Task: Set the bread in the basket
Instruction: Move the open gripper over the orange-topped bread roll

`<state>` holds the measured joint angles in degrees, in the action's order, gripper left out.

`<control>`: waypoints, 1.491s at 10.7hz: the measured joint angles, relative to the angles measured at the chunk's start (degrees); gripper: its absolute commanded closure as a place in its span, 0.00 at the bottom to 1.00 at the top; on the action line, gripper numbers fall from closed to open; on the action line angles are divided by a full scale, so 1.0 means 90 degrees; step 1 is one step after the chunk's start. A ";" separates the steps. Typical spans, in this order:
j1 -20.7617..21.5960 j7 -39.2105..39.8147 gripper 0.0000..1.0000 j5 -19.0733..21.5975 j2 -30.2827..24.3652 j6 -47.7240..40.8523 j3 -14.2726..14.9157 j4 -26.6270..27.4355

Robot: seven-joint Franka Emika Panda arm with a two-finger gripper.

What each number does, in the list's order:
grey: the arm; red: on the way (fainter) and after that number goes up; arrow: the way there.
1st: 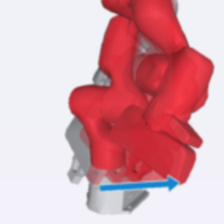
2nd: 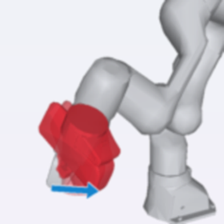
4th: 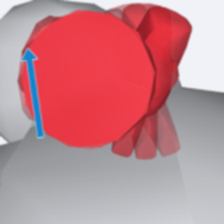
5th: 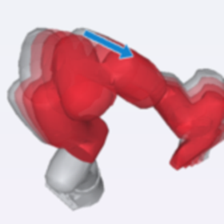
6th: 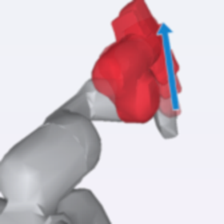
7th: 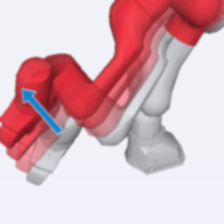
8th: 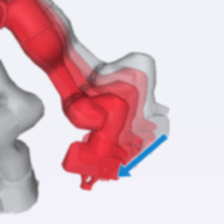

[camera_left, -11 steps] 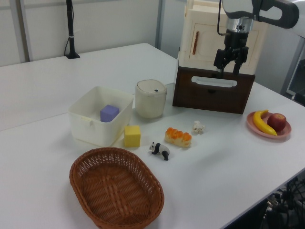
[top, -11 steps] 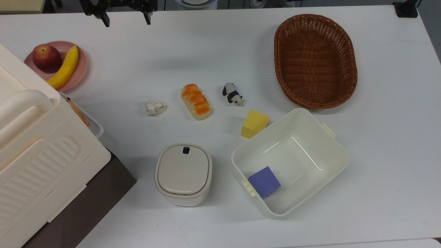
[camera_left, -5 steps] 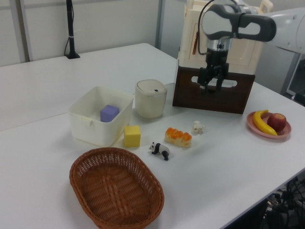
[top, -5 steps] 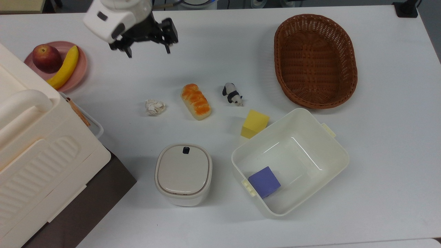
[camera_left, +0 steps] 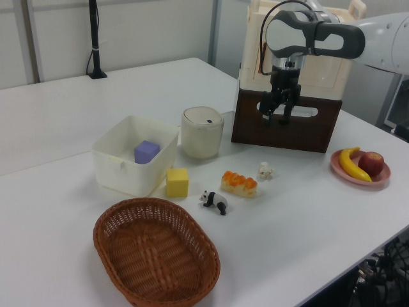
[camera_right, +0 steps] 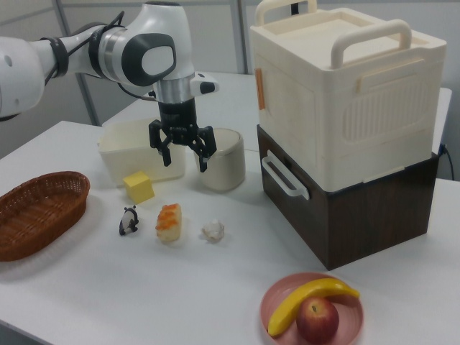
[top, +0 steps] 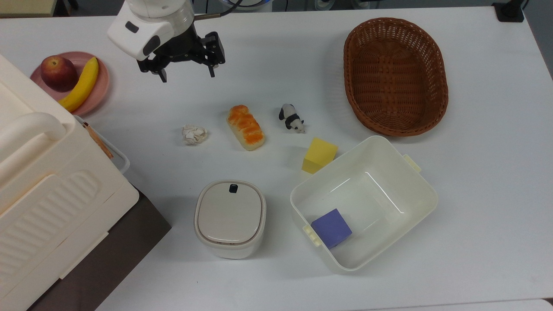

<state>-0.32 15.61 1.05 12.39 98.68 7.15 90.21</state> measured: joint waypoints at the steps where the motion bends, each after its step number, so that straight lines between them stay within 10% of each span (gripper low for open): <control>1: -0.0020 0.0000 0.02 -0.0008 0.0000 0.0010 0.0005 0.0000; 6: -0.0010 0.0008 0.16 -0.0026 0.0100 0.0128 0.0020 0.0007; 10: -0.0006 0.0009 0.49 -0.0026 0.0141 0.0482 0.0018 0.0007; 16: 0.0045 0.0001 0.46 -0.0024 0.0171 0.0998 0.0016 -0.0048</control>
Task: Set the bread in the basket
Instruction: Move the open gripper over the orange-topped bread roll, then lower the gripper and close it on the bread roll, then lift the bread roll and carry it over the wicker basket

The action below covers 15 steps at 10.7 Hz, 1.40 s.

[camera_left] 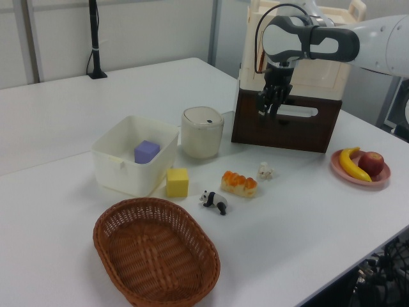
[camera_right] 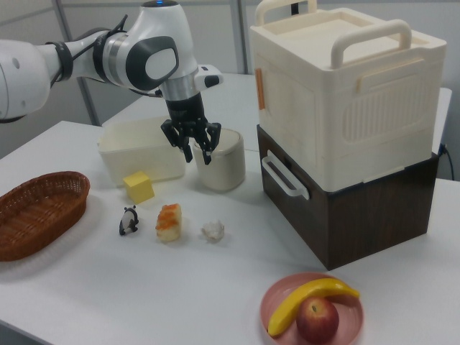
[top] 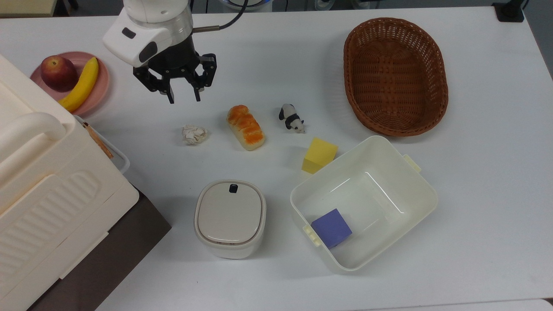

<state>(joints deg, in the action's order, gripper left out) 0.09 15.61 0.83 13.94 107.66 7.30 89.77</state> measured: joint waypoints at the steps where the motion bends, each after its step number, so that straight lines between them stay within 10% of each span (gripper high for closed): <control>1: 0.0029 0.0007 0.36 0.0000 0.0002 0.0000 -0.0003 0.0000; 4: 0.0419 0.0158 0.00 -0.0167 0.0098 -0.0004 -0.0018 0.0317; 11: 0.1164 0.0208 0.00 -0.1066 0.1201 -0.0004 -0.0027 0.0532; 12: 0.1263 0.0207 0.05 -0.1066 0.1316 -0.0004 -0.0028 0.0535; 15: 0.1442 0.0206 0.74 -0.1067 0.1588 -0.0004 -0.0028 0.0541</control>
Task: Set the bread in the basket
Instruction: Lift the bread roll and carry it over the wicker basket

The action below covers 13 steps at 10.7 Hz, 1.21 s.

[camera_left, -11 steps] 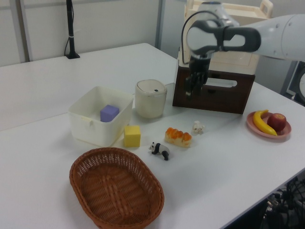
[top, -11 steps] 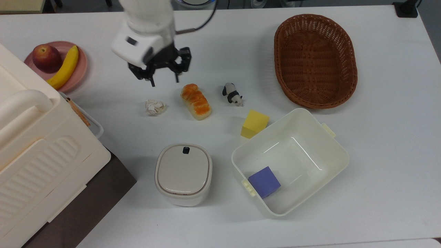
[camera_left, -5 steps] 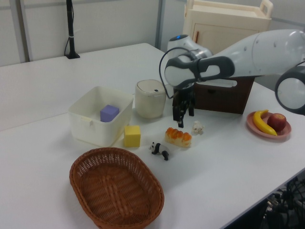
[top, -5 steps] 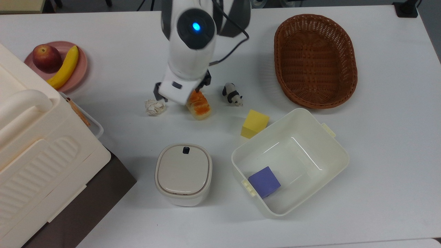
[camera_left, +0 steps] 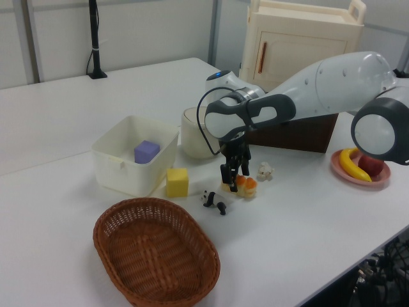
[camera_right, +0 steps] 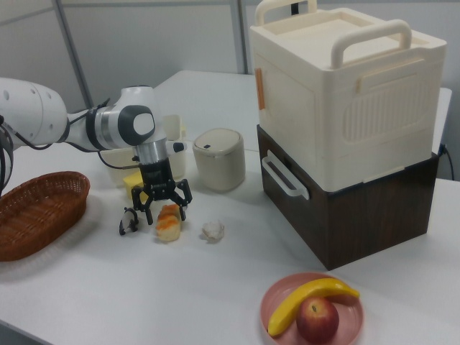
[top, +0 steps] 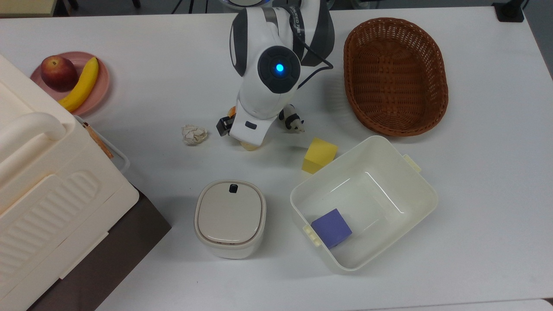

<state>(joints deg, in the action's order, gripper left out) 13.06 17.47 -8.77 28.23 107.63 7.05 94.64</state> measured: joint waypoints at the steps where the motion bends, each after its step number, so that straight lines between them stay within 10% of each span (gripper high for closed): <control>1: 0.0019 0.0000 0.86 -0.0016 0.0030 0.0000 0.0000 0.0002; 8: 0.0133 -0.0053 0.75 0.0066 -0.0708 -0.0920 0.0007 -0.0469; 13: 0.1709 -0.1503 0.68 0.0590 -0.0774 -0.1052 -0.0077 -0.0847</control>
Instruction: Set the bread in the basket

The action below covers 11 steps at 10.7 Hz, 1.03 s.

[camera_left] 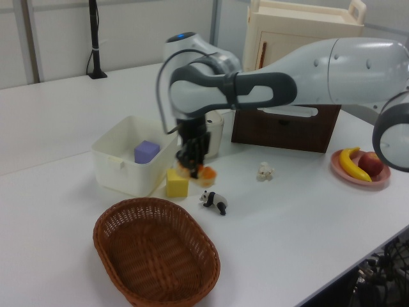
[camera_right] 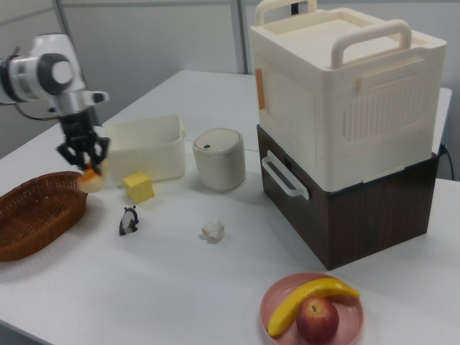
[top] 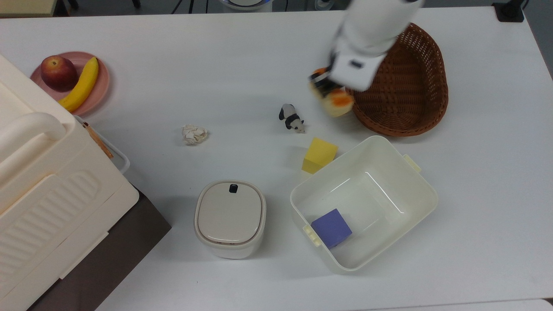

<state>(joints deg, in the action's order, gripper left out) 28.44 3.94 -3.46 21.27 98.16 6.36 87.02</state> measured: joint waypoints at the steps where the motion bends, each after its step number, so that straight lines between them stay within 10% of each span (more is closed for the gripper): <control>1: 0.0362 -0.0198 0.61 0.0075 -0.0001 -0.0084 -0.0008 -0.0065; 5: 0.1656 -0.1246 0.00 0.0165 0.0004 -0.0112 -0.0025 -0.0143; 11: 0.2088 -0.2114 0.00 0.0159 0.0010 -0.0118 0.0136 -0.0159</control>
<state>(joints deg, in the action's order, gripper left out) 47.23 -15.09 -2.03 21.35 97.10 7.58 85.59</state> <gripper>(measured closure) 0.000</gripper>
